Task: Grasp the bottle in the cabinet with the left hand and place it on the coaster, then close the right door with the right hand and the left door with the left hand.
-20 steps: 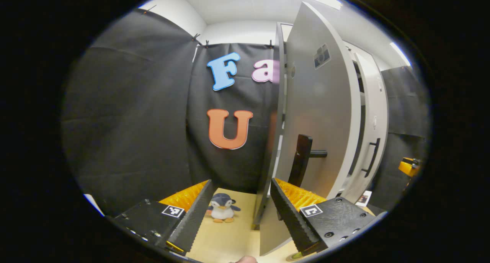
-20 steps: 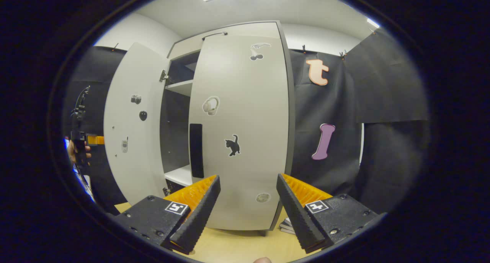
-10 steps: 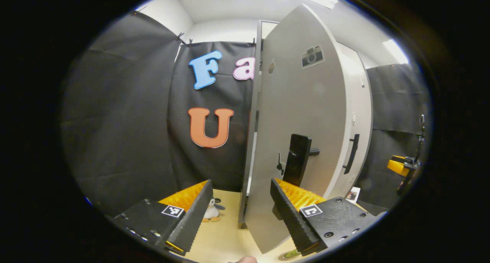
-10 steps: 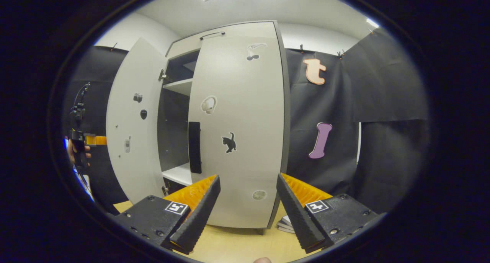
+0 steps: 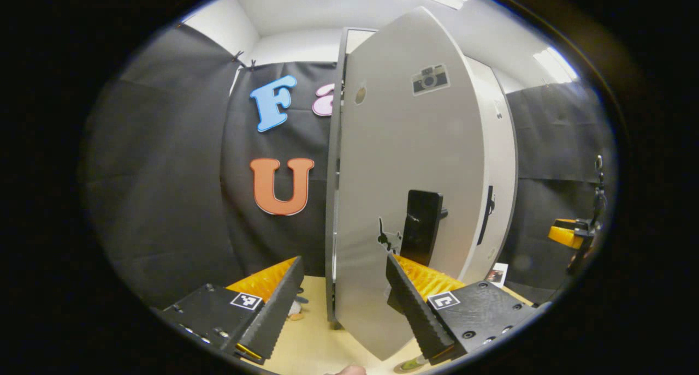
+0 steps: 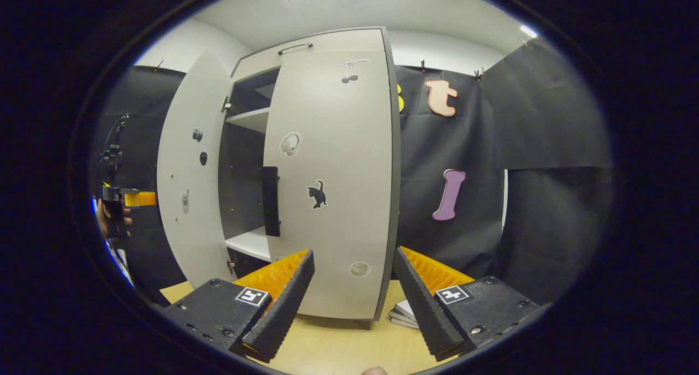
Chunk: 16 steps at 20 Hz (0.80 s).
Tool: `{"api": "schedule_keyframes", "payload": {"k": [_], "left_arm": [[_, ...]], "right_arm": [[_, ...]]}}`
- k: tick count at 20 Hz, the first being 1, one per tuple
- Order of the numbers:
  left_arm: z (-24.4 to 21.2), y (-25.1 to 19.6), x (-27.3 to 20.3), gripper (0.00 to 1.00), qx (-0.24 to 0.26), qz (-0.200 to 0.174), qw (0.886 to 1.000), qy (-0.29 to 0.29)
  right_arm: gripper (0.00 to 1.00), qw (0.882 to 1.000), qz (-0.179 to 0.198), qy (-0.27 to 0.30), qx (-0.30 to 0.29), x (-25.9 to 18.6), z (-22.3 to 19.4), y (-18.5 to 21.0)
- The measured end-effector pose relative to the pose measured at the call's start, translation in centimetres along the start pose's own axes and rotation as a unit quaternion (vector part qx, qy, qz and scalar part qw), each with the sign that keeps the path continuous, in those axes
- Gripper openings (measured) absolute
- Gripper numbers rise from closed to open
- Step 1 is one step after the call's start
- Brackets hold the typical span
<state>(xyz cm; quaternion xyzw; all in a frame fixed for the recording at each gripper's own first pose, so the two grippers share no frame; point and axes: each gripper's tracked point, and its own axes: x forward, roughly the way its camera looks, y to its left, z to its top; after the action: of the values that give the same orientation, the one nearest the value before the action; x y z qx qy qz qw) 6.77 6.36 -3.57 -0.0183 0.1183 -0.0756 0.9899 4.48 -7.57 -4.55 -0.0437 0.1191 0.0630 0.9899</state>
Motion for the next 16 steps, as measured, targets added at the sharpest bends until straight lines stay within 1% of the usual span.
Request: {"api": "schedule_keyframes", "payload": {"k": [1,4,8,9,10,11,12,14,16], "left_arm": [[0.0,-0.2,0.3,1.0,0.005,0.001,1.0,-0.001],[0.0,-0.6,0.5,1.0,-0.003,0.005,1.0,0.0],[0.1,-1.4,0.7,1.0,-0.007,-0.017,1.0,0.001],[0.2,-1.6,0.7,0.89,-0.007,-0.026,1.0,0.001],[0.3,-1.8,0.6,0.94,-0.008,-0.036,0.999,0.002],[0.4,-2.0,0.4,0.94,-0.008,-0.045,0.999,0.002],[0.4,-2.1,0.3,1.0,-0.008,-0.052,0.999,0.002],[0.1,-2.3,-0.3,1.0,-0.008,-0.064,0.998,0.013],[0.6,-2.9,-0.6,1.0,0.007,-0.074,0.997,0.011]], "right_arm": [[0.97,1.0,-0.004,0.0,-0.001,-0.1,-0.1,-0.3],[0.96,1.0,-0.018,0.001,-0.003,-0.6,-0.3,-1.5],[0.97,1.0,-0.031,0.004,0.005,-0.9,-0.7,-2.6],[0.97,0.999,-0.033,0.003,0.006,-1.0,-0.7,-2.9],[0.97,0.999,-0.036,0.003,0.007,-1.0,-0.6,-3.1],[0.94,0.999,-0.039,0.002,0.008,-1.2,-0.6,-3.4],[0.97,0.999,-0.042,0.002,0.007,-1.2,-0.7,-3.7],[0.97,0.999,-0.048,0.002,0.007,-1.5,-1.0,-4.0],[0.97,0.999,-0.053,0.002,0.01,-2.0,-0.9,-4.3]]}}
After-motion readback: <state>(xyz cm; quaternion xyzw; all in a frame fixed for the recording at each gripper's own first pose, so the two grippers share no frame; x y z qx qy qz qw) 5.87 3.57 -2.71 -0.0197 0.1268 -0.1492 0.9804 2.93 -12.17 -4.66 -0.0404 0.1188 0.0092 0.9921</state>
